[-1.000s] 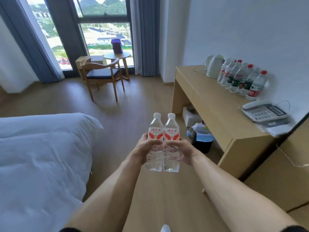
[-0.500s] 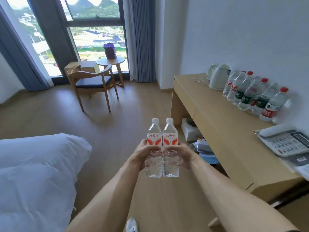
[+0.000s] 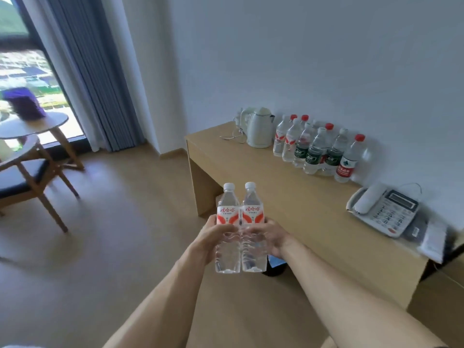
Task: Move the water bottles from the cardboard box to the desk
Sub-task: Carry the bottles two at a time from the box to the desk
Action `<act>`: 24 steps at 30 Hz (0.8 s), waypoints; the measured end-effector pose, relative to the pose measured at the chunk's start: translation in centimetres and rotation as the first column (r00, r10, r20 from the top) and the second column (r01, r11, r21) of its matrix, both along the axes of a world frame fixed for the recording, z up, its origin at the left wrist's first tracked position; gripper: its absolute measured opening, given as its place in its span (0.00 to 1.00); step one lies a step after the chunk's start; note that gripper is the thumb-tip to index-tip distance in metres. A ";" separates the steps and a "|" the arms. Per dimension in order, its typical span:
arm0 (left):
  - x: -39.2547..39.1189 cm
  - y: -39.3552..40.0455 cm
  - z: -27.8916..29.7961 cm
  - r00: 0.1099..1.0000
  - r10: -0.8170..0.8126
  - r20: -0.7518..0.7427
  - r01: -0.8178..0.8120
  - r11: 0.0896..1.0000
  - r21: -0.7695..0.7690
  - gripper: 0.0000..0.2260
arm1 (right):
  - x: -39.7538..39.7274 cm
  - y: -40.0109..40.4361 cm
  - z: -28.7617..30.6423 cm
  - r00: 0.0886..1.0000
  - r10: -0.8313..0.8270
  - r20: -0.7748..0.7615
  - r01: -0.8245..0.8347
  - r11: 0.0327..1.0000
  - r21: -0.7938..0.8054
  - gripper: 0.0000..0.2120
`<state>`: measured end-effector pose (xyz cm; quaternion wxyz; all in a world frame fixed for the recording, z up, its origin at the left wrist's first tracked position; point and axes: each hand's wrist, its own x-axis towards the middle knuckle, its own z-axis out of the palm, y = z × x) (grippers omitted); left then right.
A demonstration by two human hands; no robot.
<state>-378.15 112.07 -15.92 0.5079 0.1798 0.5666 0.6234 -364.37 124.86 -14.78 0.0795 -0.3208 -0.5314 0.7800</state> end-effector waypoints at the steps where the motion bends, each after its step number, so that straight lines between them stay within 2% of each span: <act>1: -1.0 1.1 0.2 0.999 -0.032 -0.004 0.032 0.999 -0.005 0.21 | -0.4 0.6 0.2 0.999 -0.035 -0.003 0.035 0.999 0.003 0.18; 9: -3.9 10.8 0.4 0.965 -0.260 0.021 0.261 0.964 -0.059 0.33 | -0.5 6.3 0.4 0.944 -0.329 0.037 0.328 0.944 0.016 0.26; 13: -3.7 15.4 0.7 0.947 -0.318 0.045 0.320 0.947 -0.044 0.32 | 0.3 9.3 0.1 0.894 -0.449 0.013 0.448 0.893 0.044 0.27; 16: -3.8 19.0 0.8 0.931 -0.365 -0.001 0.365 0.931 -0.032 0.29 | 0.3 11.9 -0.2 0.858 -0.514 -0.019 0.514 0.857 0.042 0.31; 19: -4.1 22.9 1.1 0.925 -0.374 -0.071 0.375 0.927 -0.007 0.24 | -0.2 15.0 -0.5 0.828 -0.559 -0.046 0.560 0.827 0.036 0.40; 24: -6.0 29.2 1.8 0.909 -0.384 -0.161 0.393 0.919 0.034 0.32 | -2.5 20.9 -0.7 0.807 -0.589 -0.043 0.590 0.806 0.039 0.38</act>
